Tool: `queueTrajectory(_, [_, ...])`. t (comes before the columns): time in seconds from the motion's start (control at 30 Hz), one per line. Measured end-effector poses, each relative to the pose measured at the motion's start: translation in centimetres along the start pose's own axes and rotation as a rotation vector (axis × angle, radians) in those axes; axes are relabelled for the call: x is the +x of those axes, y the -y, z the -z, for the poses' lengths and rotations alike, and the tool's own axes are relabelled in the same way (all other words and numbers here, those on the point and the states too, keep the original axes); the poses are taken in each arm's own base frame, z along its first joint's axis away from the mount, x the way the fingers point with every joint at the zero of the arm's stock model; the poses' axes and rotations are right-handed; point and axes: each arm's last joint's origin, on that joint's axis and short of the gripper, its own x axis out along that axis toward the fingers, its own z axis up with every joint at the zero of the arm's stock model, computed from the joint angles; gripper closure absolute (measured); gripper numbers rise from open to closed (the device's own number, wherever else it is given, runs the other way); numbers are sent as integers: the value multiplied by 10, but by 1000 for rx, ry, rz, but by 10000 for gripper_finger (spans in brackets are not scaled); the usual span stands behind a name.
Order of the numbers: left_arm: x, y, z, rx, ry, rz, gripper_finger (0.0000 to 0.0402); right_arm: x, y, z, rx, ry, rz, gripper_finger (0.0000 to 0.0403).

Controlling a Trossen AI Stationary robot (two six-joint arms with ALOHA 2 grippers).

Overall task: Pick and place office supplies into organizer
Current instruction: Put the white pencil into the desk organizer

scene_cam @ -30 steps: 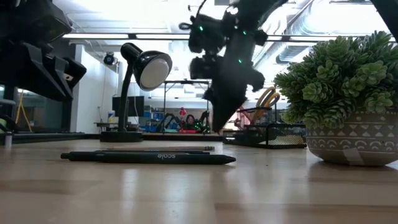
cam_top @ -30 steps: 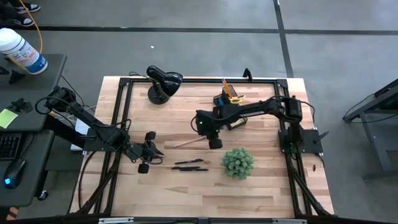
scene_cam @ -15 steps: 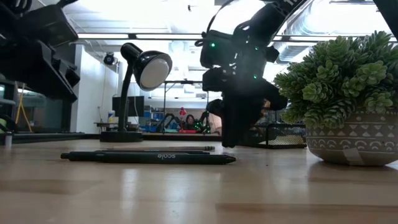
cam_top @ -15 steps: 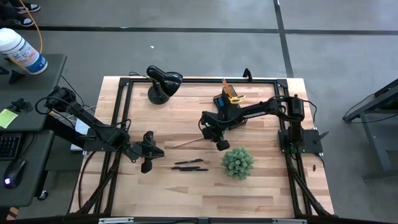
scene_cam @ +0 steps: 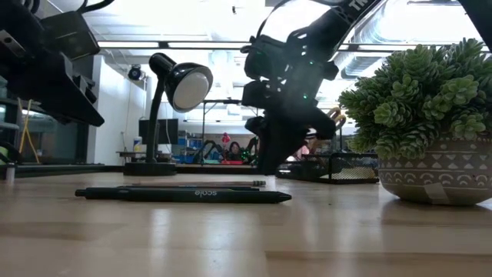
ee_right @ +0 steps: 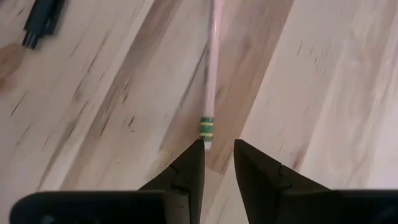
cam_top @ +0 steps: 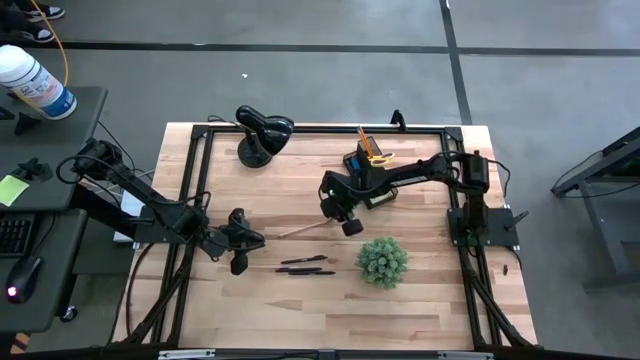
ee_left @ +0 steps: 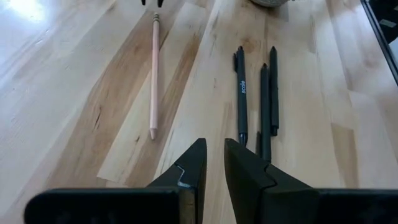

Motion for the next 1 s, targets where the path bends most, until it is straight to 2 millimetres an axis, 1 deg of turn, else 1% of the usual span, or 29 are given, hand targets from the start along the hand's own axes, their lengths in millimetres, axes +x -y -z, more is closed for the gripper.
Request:
queueTrajectory(0.27, [0,0,0,4,0,0,357,1,-5,-2,-2,-25,29,320])
queueTrajectory(0.57, [0,0,0,66,-1,0,357,2,-7,-3,-6,-28,28,320])
queueTrajectory(0.77, [0,0,0,68,-1,-1,357,11,-8,2,2,-64,11,320])
queueTrajectory(1.0, [0,0,0,69,-2,-1,357,11,-8,3,3,-73,10,320])
